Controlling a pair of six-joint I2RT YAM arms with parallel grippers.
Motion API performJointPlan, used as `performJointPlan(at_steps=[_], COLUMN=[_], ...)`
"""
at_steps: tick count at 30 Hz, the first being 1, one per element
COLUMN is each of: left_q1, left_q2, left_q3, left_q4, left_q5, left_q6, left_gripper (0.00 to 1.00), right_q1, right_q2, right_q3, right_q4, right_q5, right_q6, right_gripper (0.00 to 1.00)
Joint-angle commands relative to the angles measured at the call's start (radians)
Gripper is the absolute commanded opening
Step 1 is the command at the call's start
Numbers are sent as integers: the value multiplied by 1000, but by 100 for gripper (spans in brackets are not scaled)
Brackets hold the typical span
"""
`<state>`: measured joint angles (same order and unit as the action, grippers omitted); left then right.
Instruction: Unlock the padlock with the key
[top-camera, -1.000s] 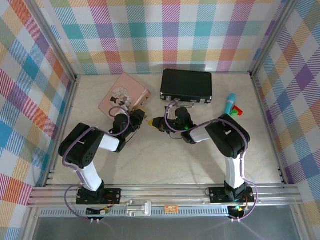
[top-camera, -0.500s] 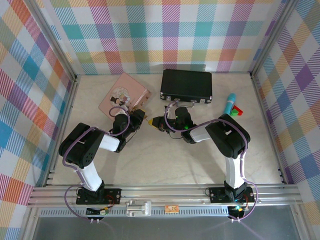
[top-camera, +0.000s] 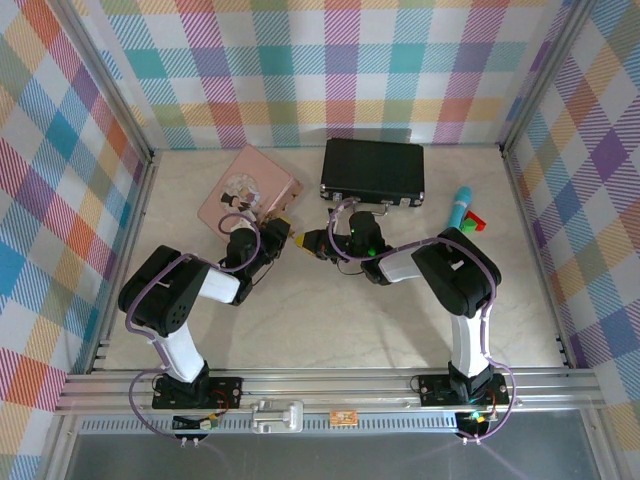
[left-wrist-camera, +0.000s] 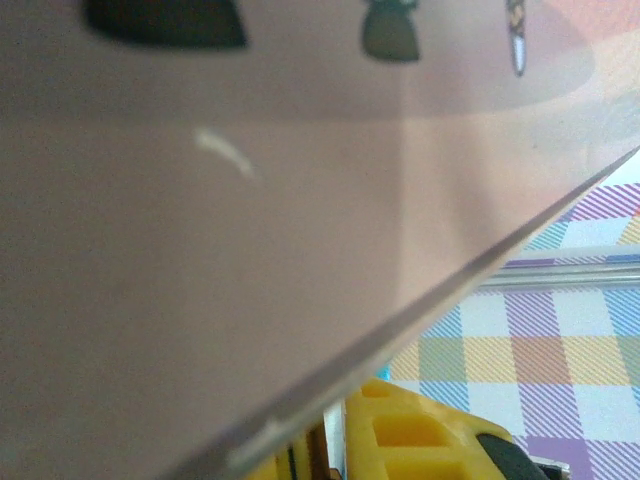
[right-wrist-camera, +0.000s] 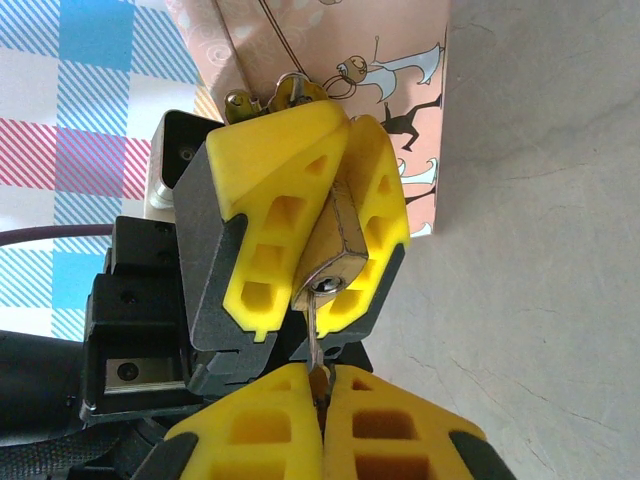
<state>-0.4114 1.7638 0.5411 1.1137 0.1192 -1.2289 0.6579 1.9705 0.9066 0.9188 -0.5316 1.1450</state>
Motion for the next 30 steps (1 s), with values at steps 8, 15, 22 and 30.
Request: performJointPlan(at_steps=[8, 15, 22, 30], left_q1=[-45, -65, -81, -81], left_q2=[3, -36, -24, -71], left_q3=[5, 13, -3, -20], left_q4=[-14, -76, 6, -45], left_q5=[67, 71, 48, 41], left_q6=[-126, -138, -141, -46], left_gripper=[0, 0, 0, 0], right_q1=[17, 17, 15, -39], right_q2=[25, -11, 41, 70], right_q3=[71, 115, 176, 156], right_q4=[-34, -209, -118, 143], right_q5=[17, 40, 10, -103], right_q6=[-115, -273, -9, 455], right_gripper=[0, 0, 0, 0])
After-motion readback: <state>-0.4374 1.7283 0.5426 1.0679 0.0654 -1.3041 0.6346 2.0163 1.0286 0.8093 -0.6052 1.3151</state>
